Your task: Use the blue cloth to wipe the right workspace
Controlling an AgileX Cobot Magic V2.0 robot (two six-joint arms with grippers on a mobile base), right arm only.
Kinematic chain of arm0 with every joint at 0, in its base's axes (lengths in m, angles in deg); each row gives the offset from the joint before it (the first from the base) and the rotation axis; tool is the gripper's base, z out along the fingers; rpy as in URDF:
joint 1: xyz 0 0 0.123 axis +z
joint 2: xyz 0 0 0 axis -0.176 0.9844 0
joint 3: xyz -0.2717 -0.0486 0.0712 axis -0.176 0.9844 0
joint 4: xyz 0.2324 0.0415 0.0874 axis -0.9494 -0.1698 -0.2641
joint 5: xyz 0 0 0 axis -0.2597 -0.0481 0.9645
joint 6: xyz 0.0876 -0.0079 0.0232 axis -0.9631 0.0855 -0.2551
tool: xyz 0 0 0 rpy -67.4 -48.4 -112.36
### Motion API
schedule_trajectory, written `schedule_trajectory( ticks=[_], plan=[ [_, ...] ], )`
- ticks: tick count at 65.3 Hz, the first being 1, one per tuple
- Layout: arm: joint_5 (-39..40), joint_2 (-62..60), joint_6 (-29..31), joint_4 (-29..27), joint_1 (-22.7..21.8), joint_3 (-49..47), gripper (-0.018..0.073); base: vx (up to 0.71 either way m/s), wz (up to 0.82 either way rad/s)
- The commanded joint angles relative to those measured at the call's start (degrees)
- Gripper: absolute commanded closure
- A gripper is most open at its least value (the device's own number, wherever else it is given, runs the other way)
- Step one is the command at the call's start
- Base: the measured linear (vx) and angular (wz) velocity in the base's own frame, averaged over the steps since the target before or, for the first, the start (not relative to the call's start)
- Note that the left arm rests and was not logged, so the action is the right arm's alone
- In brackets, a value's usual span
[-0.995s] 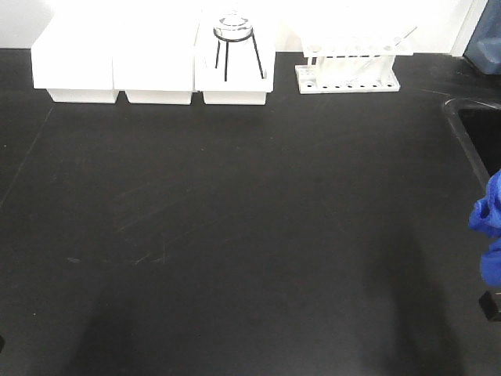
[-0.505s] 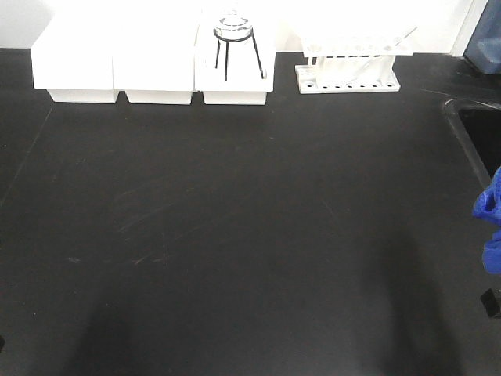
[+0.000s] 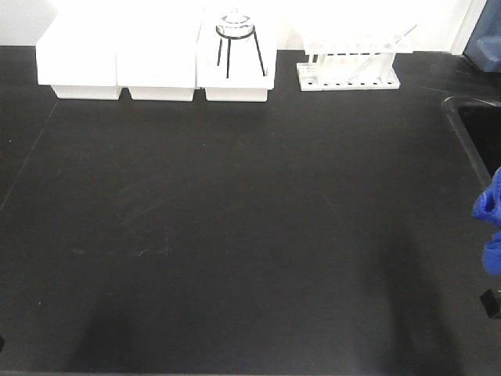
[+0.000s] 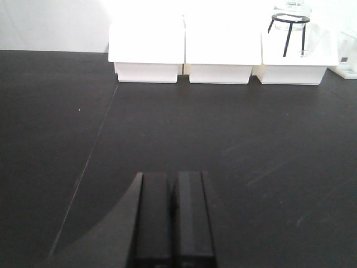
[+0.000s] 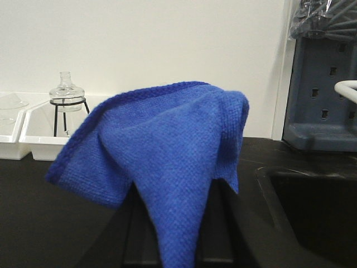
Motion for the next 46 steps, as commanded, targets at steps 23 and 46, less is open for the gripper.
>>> schedule_trajectory(
  ticks=[23,46],
  plan=[
    [5.1,0.4,0.7,0.2,-0.2,-1.7,0.0559,-0.18,-0.02],
    [5.1,0.4,0.7,0.2,-0.2,-1.7,0.0559,-0.27,-0.1]
  ],
)
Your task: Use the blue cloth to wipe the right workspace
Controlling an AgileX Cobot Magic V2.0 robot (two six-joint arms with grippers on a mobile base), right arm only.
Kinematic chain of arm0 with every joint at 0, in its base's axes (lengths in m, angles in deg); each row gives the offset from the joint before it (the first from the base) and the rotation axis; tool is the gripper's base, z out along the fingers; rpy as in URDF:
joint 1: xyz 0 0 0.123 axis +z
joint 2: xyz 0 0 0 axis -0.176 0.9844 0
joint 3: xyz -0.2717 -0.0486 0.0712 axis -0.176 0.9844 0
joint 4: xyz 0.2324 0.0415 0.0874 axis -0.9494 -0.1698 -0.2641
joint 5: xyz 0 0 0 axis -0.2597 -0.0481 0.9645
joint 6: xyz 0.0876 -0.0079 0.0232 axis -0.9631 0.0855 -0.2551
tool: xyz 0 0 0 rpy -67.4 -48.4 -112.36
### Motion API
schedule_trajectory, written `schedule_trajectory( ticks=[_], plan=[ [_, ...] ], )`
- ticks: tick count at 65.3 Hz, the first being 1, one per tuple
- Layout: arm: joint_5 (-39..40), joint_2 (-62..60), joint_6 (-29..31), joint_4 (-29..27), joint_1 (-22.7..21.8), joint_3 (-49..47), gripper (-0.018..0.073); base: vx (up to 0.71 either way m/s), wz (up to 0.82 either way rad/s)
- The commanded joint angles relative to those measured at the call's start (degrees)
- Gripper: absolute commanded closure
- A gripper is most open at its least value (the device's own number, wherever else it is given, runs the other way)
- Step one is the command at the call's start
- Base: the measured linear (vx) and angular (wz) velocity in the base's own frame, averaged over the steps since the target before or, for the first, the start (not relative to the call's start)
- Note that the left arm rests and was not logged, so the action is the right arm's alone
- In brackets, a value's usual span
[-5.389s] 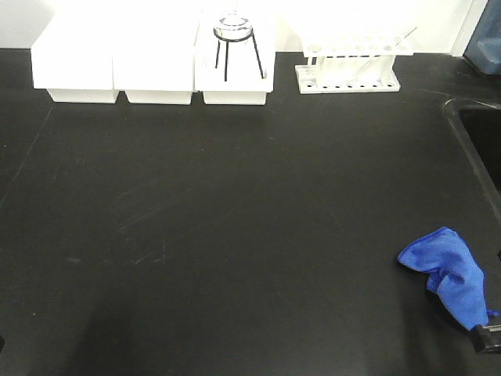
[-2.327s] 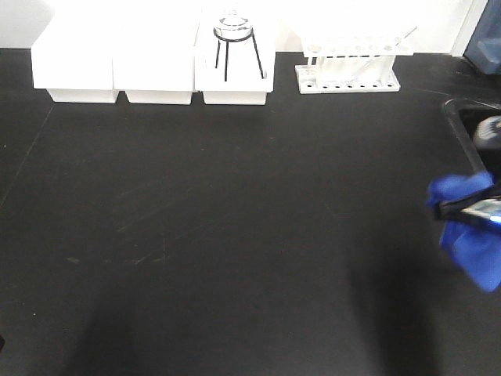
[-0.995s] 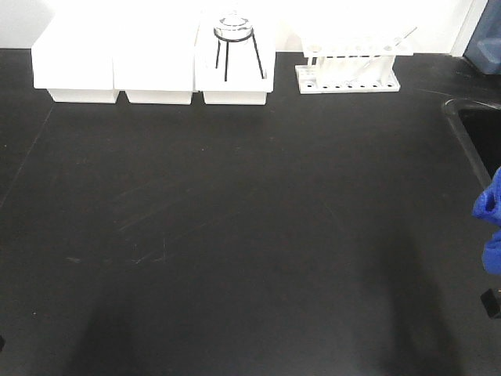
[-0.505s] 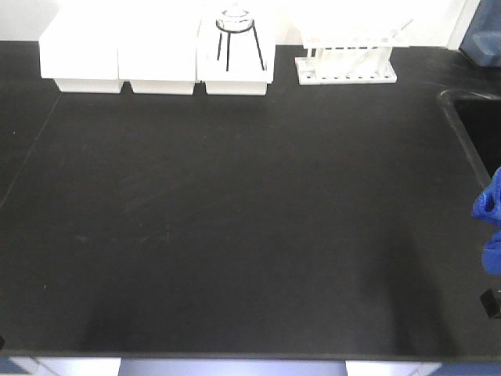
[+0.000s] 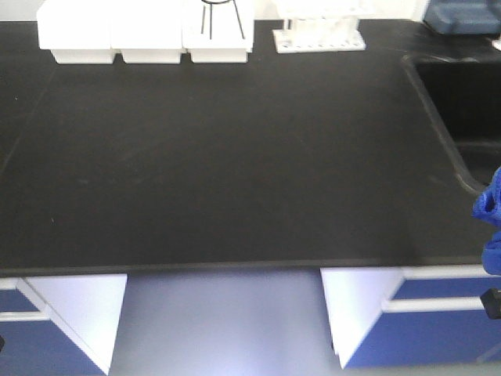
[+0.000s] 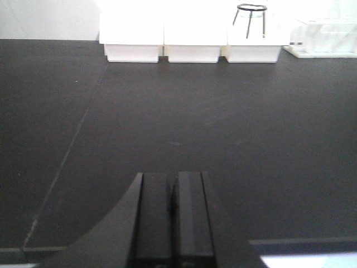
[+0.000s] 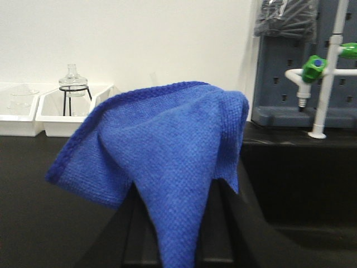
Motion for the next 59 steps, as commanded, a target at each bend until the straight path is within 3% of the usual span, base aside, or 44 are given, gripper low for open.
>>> schedule_trajectory(
  ticks=[1,59],
  plan=[
    [5.1,0.4,0.7,0.2,-0.2,-1.7,0.0559,-0.28,-0.21],
    [4.8,0.4,0.7,0.2,-0.2,-1.7,0.0559,-0.31,-0.42]
  ],
)
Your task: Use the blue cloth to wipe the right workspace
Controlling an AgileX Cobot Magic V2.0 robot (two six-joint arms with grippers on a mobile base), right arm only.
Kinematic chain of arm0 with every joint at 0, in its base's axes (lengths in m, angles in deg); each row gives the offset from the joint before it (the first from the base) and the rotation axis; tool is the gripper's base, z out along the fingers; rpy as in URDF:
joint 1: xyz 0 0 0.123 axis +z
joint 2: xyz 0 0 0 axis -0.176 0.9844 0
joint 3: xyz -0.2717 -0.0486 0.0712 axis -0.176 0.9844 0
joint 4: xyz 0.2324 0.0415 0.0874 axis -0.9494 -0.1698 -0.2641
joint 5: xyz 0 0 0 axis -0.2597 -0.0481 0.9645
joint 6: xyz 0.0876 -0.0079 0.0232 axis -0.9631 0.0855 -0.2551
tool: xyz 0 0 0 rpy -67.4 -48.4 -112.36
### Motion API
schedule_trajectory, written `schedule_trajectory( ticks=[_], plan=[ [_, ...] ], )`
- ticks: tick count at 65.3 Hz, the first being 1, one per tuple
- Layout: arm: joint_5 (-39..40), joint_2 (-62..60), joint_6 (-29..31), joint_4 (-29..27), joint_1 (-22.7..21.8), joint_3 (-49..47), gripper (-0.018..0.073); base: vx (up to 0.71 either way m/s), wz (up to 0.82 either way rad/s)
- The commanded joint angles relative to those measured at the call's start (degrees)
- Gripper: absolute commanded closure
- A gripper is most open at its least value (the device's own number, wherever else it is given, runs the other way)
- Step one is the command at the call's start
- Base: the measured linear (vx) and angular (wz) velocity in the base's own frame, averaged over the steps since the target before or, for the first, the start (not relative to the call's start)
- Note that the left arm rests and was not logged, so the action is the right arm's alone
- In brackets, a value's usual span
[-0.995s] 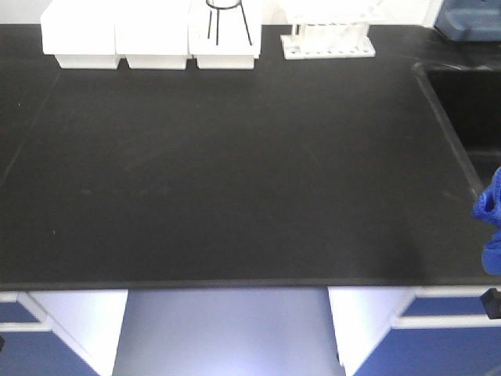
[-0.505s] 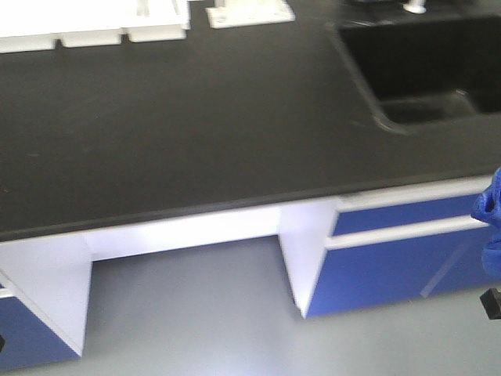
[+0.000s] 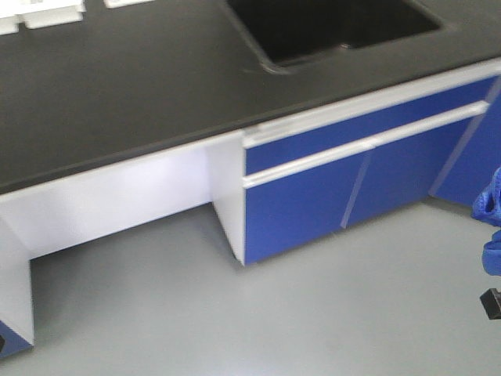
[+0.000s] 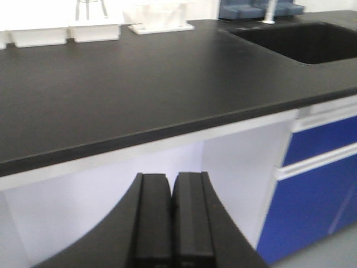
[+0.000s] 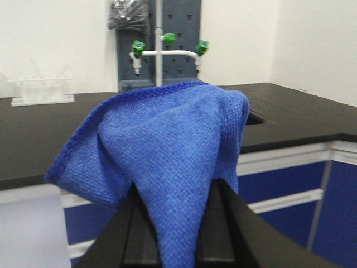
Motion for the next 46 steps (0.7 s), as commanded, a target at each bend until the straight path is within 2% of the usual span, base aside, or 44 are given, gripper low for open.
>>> schedule_trajectory(
  ticks=[1,25,46],
  plan=[
    [5.0,0.4,0.7,0.2,-0.2,-1.7,0.0559,-0.31,-0.45],
    [5.0,0.4,0.7,0.2,-0.2,-1.7,0.0559,-0.29,-0.5],
    [5.0,0.4,0.7,0.2,-0.2,-1.7,0.0559,-0.22,-0.68]
  ],
)
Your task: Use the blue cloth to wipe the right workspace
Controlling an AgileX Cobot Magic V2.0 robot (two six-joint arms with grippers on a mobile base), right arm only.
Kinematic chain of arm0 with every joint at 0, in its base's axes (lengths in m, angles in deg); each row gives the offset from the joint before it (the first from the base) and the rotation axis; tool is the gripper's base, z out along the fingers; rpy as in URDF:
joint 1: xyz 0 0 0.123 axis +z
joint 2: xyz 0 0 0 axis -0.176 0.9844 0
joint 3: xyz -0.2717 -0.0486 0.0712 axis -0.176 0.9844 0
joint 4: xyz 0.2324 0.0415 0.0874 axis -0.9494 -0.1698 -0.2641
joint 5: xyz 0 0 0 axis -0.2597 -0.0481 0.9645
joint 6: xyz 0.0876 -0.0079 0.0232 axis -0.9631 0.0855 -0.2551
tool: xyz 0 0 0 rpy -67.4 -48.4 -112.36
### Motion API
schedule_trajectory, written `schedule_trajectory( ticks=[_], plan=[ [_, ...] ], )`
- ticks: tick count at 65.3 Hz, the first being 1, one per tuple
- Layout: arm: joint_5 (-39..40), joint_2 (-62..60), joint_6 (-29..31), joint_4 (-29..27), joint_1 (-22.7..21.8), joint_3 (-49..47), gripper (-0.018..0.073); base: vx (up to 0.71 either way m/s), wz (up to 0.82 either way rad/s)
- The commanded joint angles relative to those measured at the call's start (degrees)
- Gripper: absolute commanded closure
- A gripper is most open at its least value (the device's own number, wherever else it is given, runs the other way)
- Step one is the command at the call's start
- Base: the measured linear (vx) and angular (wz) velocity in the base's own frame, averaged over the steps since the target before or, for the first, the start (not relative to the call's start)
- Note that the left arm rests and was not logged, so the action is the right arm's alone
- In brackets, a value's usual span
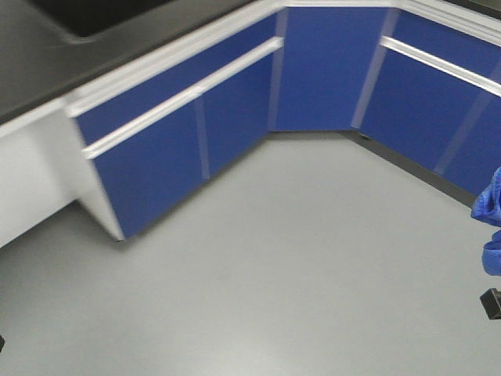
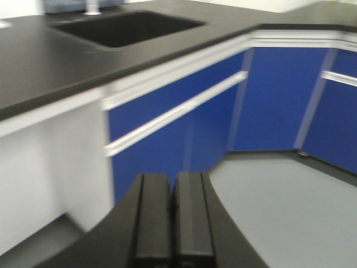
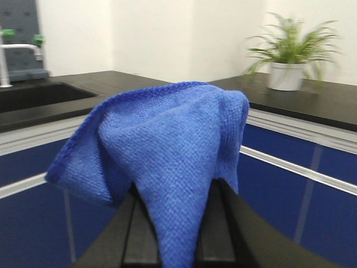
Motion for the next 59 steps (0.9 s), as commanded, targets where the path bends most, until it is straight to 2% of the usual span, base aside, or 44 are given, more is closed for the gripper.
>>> schedule_trajectory(
  ticks=[1,32,59],
  plan=[
    [5.0,0.4,0.7,0.2,-0.2,-1.7,0.0559,-0.19,-0.76],
    [5.0,0.4,0.7,0.2,-0.2,-1.7,0.0559,-0.18,-0.68],
    [5.0,0.4,0.7,0.2,-0.2,-1.7,0.0559,-0.11,-0.44]
  ],
)
